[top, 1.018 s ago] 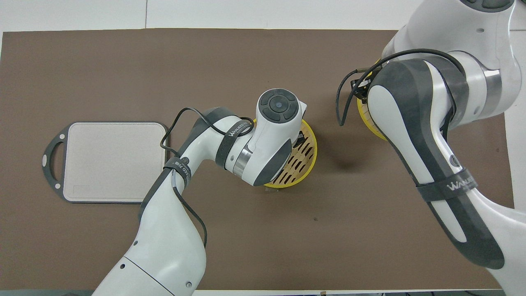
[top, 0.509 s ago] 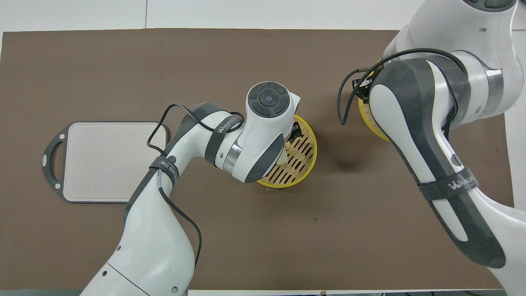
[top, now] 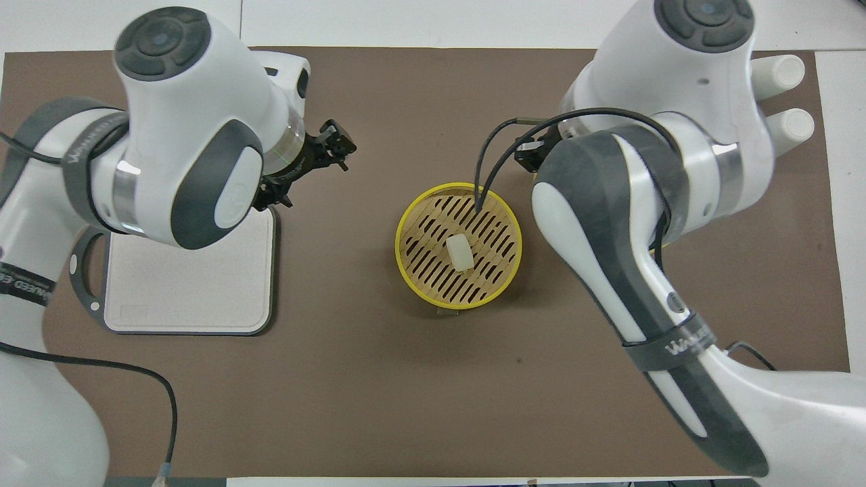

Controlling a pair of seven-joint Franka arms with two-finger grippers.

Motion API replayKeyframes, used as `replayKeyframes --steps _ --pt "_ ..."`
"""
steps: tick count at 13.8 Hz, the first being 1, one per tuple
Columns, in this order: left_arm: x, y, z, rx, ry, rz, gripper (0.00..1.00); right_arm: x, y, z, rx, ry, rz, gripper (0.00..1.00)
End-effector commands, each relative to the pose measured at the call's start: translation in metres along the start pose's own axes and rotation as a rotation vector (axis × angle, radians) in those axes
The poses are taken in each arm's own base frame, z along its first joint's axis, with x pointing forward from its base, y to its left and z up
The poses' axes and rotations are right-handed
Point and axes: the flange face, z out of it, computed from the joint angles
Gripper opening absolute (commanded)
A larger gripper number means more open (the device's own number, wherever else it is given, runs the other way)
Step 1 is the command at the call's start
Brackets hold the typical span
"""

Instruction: Place bun in steamer

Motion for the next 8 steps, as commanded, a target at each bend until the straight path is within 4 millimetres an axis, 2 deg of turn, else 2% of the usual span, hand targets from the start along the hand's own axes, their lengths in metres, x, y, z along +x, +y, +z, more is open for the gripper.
replayKeyframes --steps 1,2,3,4,6,7,8 --pt "0.023 -0.045 -0.018 0.037 -0.009 0.065 1.00 -0.015 -0.060 0.023 0.020 -0.005 0.093 0.00" --pt "0.036 -0.069 -0.028 0.045 -0.026 0.129 1.00 -0.019 -0.091 0.033 0.024 0.003 0.111 0.00" --pt "0.048 -0.091 -0.037 0.052 -0.044 0.194 1.00 -0.026 -0.117 0.053 0.016 -0.001 0.114 0.00" --pt "0.061 -0.118 -0.045 0.056 -0.062 0.241 1.00 -0.031 -0.133 0.064 0.033 0.021 0.105 0.00" --pt "0.082 -0.172 -0.062 0.056 -0.106 0.385 1.00 -0.045 -0.158 0.089 0.025 0.015 0.110 0.00" --pt "0.090 -0.197 -0.070 0.051 -0.119 0.425 1.00 -0.051 -0.167 0.095 0.028 0.025 0.107 0.00" --pt "0.092 -0.217 -0.076 0.047 -0.136 0.459 1.00 -0.052 -0.168 0.101 0.022 0.030 0.103 0.00"
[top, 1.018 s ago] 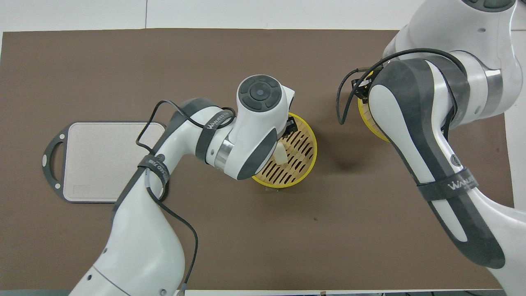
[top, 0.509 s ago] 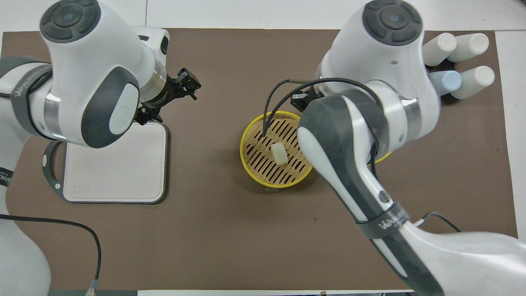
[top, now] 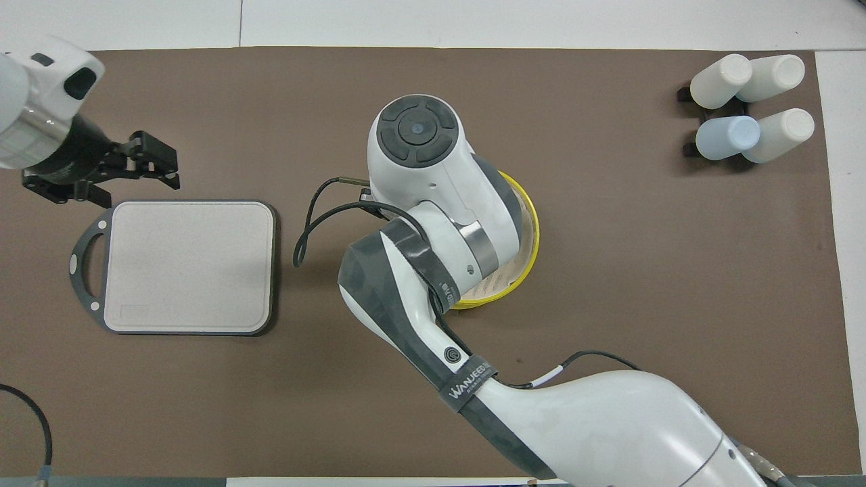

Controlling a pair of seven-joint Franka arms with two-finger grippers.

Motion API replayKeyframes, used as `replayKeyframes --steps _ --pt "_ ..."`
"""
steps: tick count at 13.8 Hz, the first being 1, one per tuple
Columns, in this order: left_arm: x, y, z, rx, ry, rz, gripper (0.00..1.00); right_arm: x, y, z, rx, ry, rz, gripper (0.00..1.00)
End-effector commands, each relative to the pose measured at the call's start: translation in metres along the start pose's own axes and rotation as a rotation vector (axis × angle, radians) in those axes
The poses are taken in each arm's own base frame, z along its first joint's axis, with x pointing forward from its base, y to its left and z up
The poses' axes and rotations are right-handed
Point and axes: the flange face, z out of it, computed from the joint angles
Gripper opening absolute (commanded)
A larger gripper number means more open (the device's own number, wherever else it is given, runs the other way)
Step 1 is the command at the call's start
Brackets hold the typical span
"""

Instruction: Place bun in steamer

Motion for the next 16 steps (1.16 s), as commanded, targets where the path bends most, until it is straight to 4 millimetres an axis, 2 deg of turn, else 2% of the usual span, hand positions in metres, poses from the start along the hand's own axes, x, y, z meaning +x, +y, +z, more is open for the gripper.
replayKeyframes --steps 1,2,3,4,6,9,11,14,16 --pt "-0.029 -0.037 -0.016 0.006 -0.033 0.106 1.00 0.002 -0.005 0.003 0.010 0.022 0.012 0.00" --pt "-0.042 -0.041 -0.026 0.016 -0.024 0.107 1.00 0.003 -0.004 0.006 0.009 0.022 0.014 0.00" --pt "-0.054 -0.055 -0.027 0.015 -0.025 0.101 1.00 0.002 -0.005 0.007 0.008 0.022 0.013 0.00" --pt "-0.062 -0.058 -0.027 0.015 -0.026 0.118 1.00 0.001 -0.005 0.007 0.008 0.022 0.011 0.00" --pt "-0.063 -0.056 -0.017 0.016 -0.043 0.124 1.00 0.001 -0.002 0.015 -0.005 0.014 0.012 0.00" --pt "-0.077 -0.044 0.001 0.028 -0.078 0.152 1.00 -0.001 0.000 0.020 -0.009 0.014 0.012 0.00" --pt "-0.076 -0.035 0.000 0.033 -0.053 0.167 1.00 -0.005 -0.001 0.018 -0.012 0.010 0.012 0.00" --pt "-0.068 -0.037 -0.008 0.032 0.006 0.163 1.00 -0.013 -0.007 0.017 -0.014 0.010 0.005 0.00" --pt "-0.061 -0.044 -0.017 0.029 0.042 0.164 1.00 -0.015 -0.008 0.015 -0.015 0.011 0.009 0.00"
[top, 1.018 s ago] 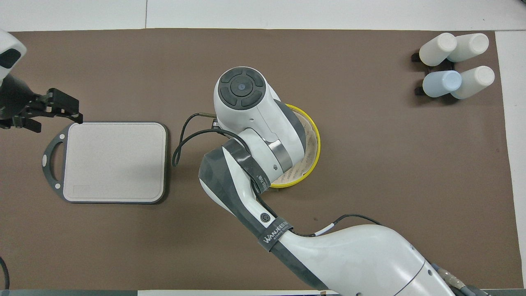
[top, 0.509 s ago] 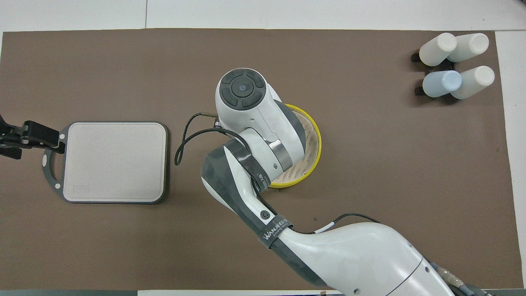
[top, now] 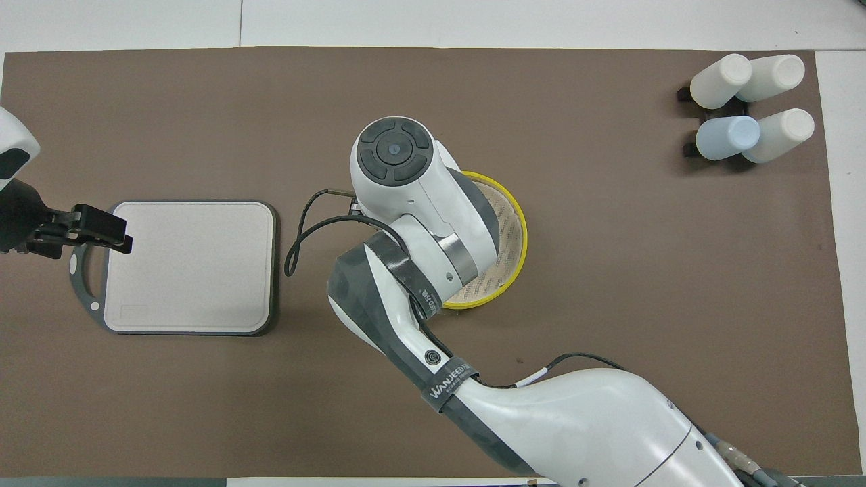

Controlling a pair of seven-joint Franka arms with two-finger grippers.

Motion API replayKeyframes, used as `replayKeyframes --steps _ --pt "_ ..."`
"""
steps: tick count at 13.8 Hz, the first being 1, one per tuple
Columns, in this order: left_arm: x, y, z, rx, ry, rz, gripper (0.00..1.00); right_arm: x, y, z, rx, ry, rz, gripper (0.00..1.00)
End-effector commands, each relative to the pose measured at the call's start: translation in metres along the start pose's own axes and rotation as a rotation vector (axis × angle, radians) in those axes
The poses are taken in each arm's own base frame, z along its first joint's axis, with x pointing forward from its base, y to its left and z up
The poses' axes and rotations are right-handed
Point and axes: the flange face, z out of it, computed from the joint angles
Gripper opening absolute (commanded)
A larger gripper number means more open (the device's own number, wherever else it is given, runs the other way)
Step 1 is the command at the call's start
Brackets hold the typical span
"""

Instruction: Place bun in steamer

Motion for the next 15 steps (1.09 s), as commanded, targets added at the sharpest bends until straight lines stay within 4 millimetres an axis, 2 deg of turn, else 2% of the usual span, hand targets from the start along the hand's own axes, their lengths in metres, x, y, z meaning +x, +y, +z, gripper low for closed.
replayKeyframes --steps 1,2,3,4,7,10,15 --pt "-0.004 -0.009 -0.009 0.021 0.039 0.016 1.00 -0.010 0.000 -0.005 -0.006 0.002 0.016 0.00" --pt "-0.001 -0.009 -0.010 0.020 0.049 0.018 1.00 -0.011 0.001 -0.006 -0.009 0.003 0.015 0.00" --pt "0.012 -0.016 -0.003 0.010 0.028 0.004 1.00 -0.012 0.002 -0.012 -0.004 0.006 0.015 0.00" --pt "0.015 -0.018 -0.012 0.019 0.038 0.003 1.00 -0.013 0.005 -0.013 -0.007 0.004 0.014 0.00" --pt "0.007 -0.012 -0.008 0.023 0.008 0.013 1.00 -0.014 0.016 -0.019 -0.010 0.001 0.013 0.00" --pt "-0.003 -0.013 -0.005 0.024 -0.001 0.029 1.00 -0.015 0.020 -0.014 -0.012 0.000 0.014 0.00" --pt "-0.004 -0.004 -0.007 0.059 0.003 0.052 1.00 -0.013 0.016 -0.016 0.022 0.030 0.007 0.00"
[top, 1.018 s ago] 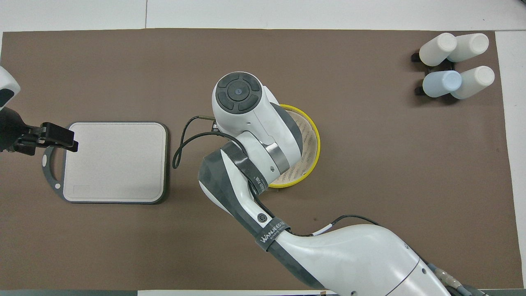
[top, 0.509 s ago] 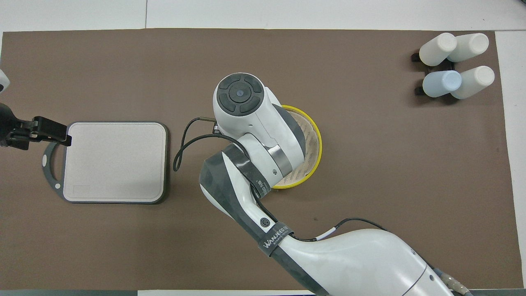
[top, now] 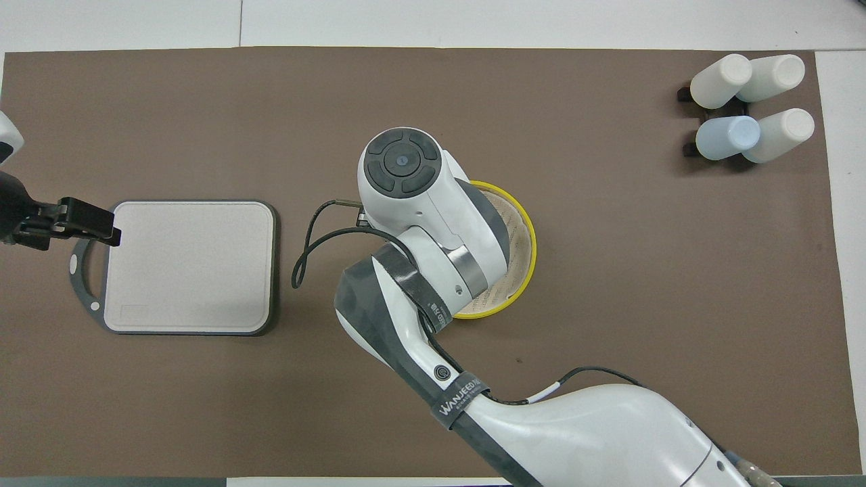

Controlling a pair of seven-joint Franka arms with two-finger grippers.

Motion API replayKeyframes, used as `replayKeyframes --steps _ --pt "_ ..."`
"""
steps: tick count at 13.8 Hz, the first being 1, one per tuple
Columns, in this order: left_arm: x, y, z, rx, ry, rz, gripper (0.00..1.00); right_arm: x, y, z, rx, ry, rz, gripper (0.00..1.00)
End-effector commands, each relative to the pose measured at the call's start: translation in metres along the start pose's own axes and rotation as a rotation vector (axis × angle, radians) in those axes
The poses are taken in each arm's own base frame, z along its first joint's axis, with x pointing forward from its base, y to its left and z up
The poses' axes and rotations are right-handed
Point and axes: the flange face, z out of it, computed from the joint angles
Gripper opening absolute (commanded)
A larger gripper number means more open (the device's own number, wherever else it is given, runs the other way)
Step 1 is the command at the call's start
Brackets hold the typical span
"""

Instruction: Place bun in steamer

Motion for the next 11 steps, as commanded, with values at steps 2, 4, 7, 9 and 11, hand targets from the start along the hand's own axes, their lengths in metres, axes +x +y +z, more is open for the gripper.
replayKeyframes --steps 2,4,7,9,11 --pt "-0.007 0.010 -0.003 0.055 -0.002 0.042 1.00 0.001 0.001 -0.014 0.047 0.048 0.001 0.00" --pt "-0.009 0.009 -0.004 0.054 0.006 0.035 1.00 0.000 0.000 -0.014 0.048 0.049 -0.006 0.00" --pt "-0.009 0.009 -0.006 0.054 0.011 0.033 1.00 0.000 0.002 -0.009 0.041 0.044 -0.021 0.00" --pt "-0.010 0.011 -0.007 0.055 0.011 0.037 1.00 0.000 0.002 -0.007 0.038 0.042 -0.021 0.00" --pt "-0.010 0.006 -0.007 0.054 0.011 0.027 1.00 -0.001 0.004 -0.004 0.036 0.040 -0.021 0.00"
